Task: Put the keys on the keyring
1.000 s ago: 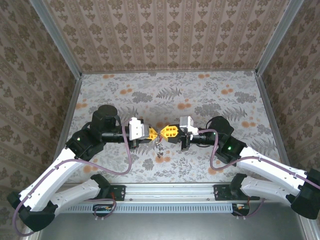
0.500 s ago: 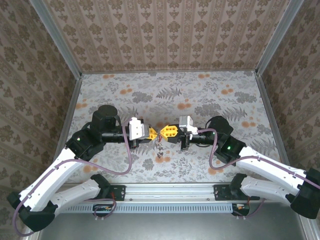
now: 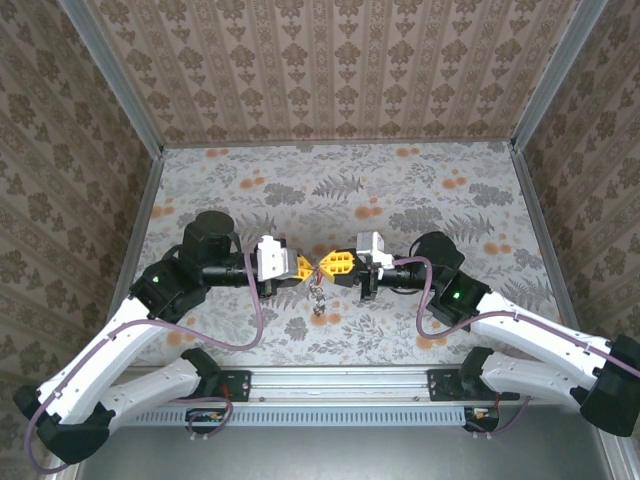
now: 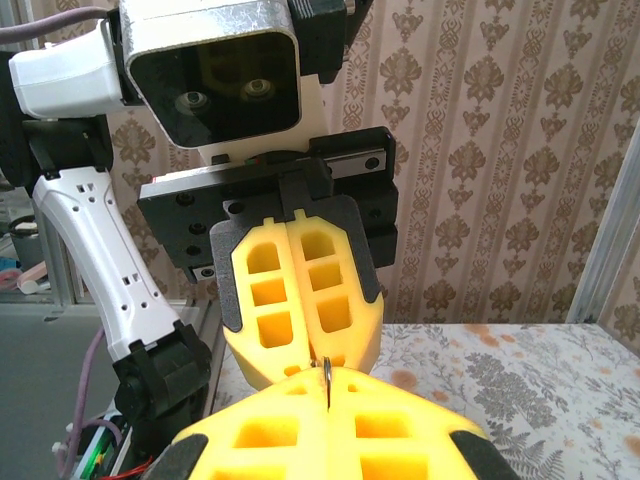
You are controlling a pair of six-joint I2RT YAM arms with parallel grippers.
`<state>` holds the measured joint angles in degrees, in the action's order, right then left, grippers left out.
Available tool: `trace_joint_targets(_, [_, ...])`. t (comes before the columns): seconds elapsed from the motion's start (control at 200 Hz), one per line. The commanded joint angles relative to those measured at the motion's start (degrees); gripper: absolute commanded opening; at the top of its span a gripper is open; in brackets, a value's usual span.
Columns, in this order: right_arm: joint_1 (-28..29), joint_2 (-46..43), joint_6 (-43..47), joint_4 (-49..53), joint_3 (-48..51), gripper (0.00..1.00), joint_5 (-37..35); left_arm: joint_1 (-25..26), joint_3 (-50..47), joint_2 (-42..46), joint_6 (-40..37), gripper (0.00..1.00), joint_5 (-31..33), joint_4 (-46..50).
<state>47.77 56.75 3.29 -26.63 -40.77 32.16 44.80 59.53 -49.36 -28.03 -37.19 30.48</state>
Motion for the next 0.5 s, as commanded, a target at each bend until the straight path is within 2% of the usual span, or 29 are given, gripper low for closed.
trace_joint_targets(0.0, [0.1,1.4,0.8,2.5,-0.2,0.0,0.2,0.1,0.5,1.6,0.6,0.0,-2.2,-3.9])
trace_joint_targets(0.495, [1.1,2.4,1.9,4.3,-0.8,0.0,0.2,0.3,0.5,1.9,0.6,0.0,-1.3,-4.3])
